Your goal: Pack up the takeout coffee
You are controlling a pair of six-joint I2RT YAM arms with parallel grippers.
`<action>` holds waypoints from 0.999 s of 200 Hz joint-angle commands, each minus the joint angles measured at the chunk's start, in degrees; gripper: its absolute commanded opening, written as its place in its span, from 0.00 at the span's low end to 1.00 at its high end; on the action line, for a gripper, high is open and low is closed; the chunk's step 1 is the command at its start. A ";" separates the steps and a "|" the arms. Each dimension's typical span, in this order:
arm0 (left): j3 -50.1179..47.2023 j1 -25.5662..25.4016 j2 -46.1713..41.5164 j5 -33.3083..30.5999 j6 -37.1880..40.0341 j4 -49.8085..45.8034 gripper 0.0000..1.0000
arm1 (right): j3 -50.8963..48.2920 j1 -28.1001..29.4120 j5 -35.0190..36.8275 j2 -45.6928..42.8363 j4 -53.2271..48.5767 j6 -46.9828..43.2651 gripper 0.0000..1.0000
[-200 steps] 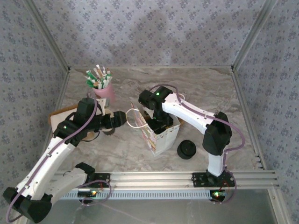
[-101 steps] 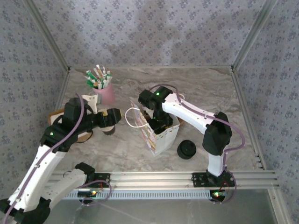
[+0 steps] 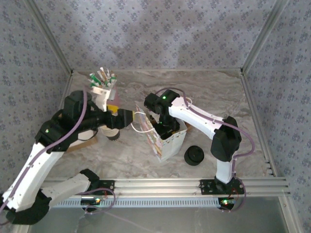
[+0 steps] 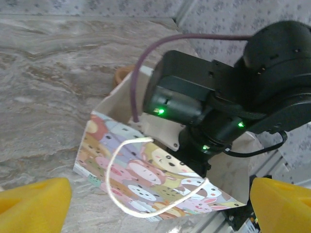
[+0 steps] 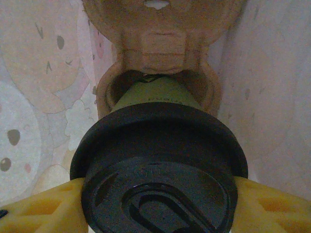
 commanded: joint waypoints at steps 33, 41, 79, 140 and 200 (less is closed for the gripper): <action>3.43 -4.81 4.36 -3.02 4.08 -1.99 0.95 | -0.54 -0.32 -0.90 0.22 0.62 -0.77 0.64; 3.50 -5.11 4.46 -3.11 4.16 -1.97 0.94 | -0.35 -0.38 -0.99 0.25 0.62 -0.85 0.64; 3.25 -5.57 4.28 -3.50 4.13 -1.81 0.95 | 0.11 -0.38 -1.14 0.62 0.59 -1.05 0.64; 2.66 -5.77 4.19 -3.79 4.00 -1.22 0.95 | -0.40 -0.41 -1.19 0.75 0.89 -1.03 0.64; 2.40 -5.72 3.76 -3.93 3.82 -1.24 0.95 | -0.90 -0.74 -1.79 1.44 2.09 -1.13 0.64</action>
